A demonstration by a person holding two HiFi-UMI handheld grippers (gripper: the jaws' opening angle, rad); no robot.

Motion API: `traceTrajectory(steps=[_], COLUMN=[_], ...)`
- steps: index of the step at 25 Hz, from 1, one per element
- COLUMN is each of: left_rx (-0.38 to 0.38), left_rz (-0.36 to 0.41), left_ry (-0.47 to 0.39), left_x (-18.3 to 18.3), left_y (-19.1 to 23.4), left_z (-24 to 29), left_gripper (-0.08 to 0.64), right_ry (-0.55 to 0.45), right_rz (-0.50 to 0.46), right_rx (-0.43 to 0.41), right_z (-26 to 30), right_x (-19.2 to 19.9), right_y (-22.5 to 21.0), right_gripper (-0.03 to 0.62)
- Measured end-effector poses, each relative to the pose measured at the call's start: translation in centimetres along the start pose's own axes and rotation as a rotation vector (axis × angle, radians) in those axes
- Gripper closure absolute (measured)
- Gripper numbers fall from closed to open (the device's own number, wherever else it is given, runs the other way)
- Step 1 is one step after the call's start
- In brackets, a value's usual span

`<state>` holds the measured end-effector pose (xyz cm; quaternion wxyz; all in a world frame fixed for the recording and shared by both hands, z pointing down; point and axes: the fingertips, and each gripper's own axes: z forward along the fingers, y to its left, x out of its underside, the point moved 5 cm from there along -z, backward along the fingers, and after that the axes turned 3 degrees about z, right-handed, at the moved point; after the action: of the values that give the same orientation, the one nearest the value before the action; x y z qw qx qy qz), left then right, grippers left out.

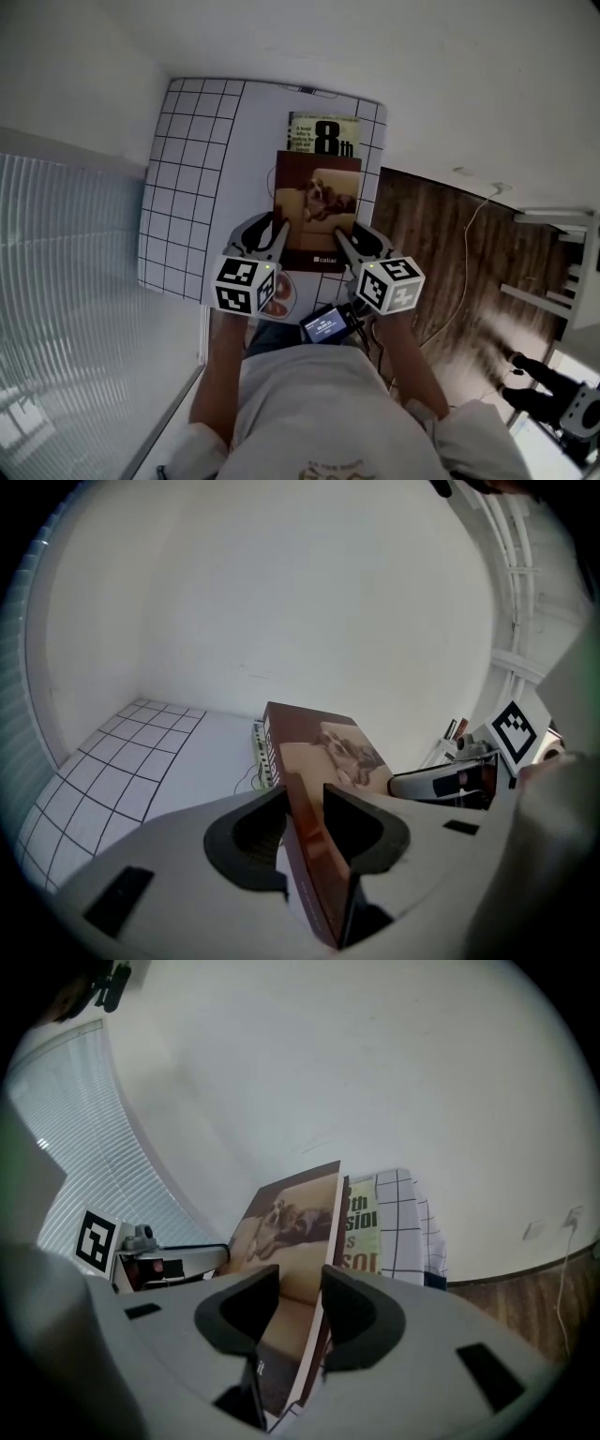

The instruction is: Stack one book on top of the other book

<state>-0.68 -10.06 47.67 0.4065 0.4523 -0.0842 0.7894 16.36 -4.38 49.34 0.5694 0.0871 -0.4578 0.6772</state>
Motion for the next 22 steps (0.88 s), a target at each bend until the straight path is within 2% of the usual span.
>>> traceTrajectory(steps=[8,22], left_rx=[0.046,0.102], left_rz=[-0.017,0.000], left_ry=[0.009,0.023], left_x=[-0.4,-1.2], left_y=[1.0,2.9], left_z=[2.4,5.2], left_gripper=[0.430,0.430], right_ry=[-0.002,-0.019], right_rz=[0.019,0.031], right_rx=[0.046,0.092], right_z=[1.1,3.7], right_x=[-0.8,-2.4], right_y=[-1.1,-2.5], right_gripper=[0.446,0.446])
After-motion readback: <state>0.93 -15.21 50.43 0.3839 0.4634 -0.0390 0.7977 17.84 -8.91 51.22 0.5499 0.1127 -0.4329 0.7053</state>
